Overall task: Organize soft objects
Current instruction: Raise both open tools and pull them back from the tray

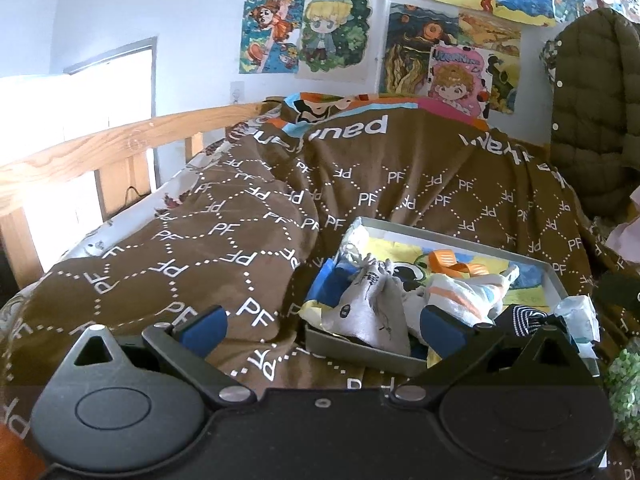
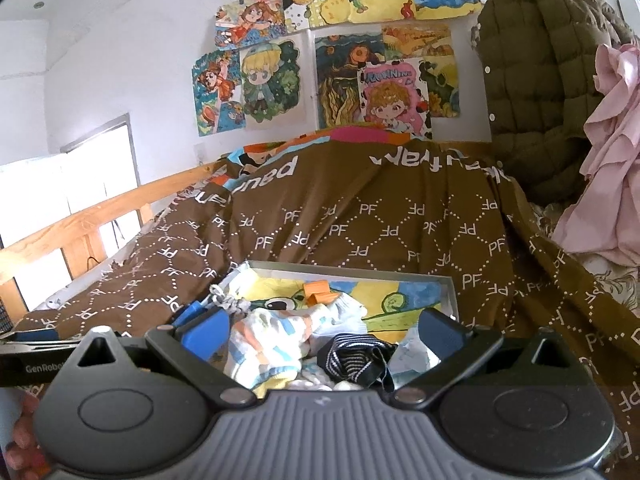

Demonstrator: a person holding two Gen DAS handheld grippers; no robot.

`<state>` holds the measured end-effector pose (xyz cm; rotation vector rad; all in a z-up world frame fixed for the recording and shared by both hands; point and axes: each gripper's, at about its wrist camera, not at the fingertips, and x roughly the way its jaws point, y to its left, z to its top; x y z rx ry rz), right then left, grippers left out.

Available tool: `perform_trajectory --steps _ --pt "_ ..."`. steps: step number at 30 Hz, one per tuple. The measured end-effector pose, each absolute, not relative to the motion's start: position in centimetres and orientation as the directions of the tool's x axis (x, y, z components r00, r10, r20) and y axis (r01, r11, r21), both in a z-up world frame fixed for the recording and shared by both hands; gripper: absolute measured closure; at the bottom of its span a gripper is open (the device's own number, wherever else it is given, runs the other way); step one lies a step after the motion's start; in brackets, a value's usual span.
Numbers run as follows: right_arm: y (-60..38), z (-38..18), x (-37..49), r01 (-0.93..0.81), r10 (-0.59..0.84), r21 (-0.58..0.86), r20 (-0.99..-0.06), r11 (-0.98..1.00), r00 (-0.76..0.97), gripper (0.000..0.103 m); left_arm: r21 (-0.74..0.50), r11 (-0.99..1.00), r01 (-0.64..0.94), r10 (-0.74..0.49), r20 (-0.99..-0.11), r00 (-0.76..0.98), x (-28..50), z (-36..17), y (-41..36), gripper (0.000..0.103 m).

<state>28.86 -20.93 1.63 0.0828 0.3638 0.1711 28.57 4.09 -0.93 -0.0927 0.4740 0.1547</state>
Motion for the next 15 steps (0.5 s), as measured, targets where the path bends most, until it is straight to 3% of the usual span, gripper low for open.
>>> perform_trajectory --steps 15 --pt "-20.5 3.4 23.1 -0.161 0.187 0.110 -0.301 0.981 0.935 0.000 -0.019 0.981 -0.194 0.167 -0.429 0.888 21.2 2.0 3.0 0.001"
